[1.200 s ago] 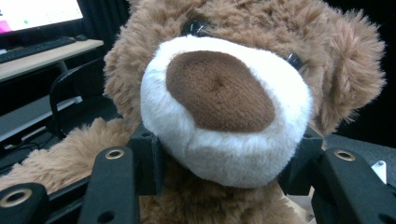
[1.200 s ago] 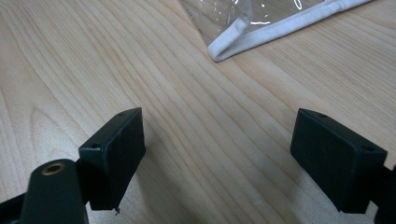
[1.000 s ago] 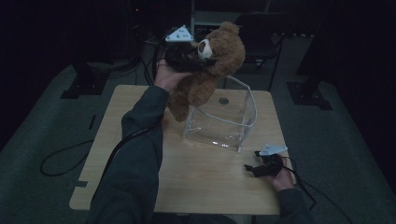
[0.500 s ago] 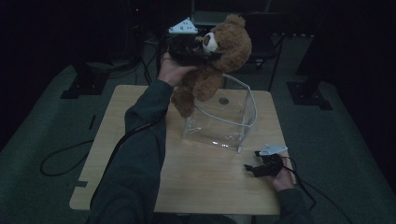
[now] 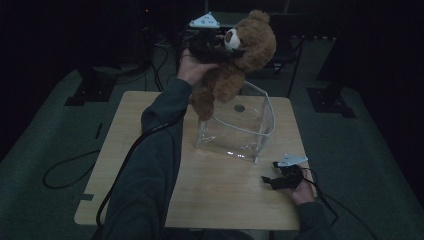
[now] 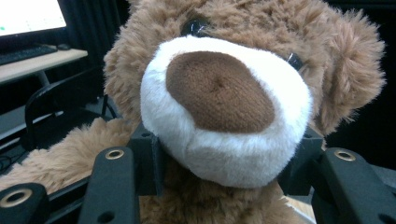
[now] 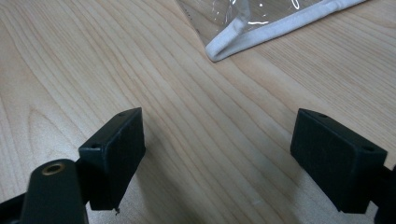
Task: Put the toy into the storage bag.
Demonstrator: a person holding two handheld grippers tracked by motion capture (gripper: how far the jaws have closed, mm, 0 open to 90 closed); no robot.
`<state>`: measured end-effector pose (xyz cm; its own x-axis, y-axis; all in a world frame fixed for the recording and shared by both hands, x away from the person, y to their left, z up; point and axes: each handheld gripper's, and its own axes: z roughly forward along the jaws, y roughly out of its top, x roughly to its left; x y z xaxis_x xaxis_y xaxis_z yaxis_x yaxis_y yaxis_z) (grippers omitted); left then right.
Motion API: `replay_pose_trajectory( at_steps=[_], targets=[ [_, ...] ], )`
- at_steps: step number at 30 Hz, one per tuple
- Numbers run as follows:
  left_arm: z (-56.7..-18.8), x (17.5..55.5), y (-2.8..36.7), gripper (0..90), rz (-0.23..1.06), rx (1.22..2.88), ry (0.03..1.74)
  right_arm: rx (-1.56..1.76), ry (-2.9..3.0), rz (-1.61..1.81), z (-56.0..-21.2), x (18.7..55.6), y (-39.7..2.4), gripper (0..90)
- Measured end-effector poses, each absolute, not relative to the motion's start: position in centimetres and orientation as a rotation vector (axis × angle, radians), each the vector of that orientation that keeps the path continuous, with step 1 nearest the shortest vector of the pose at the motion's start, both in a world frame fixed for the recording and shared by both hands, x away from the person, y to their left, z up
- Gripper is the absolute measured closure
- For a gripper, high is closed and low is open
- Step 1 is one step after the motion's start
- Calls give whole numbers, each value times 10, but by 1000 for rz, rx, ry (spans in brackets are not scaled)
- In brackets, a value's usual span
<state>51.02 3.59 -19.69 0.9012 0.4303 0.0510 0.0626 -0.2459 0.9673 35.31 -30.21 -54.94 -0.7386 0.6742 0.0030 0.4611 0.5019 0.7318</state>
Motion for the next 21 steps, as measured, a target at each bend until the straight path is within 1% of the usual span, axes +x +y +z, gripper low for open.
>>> replay_pose_trajectory(
  at_steps=[11,16,21],
  targets=[
    [-208,511,9,451,393,1795,316,960,2464,1075,-549,353,-302,171],
    [-220,513,3,451,367,1763,314,960,2465,1075,-549,353,-302,171],
    [-233,513,-6,450,335,1765,303,959,2465,1075,-549,353,-302,171]
  ],
)
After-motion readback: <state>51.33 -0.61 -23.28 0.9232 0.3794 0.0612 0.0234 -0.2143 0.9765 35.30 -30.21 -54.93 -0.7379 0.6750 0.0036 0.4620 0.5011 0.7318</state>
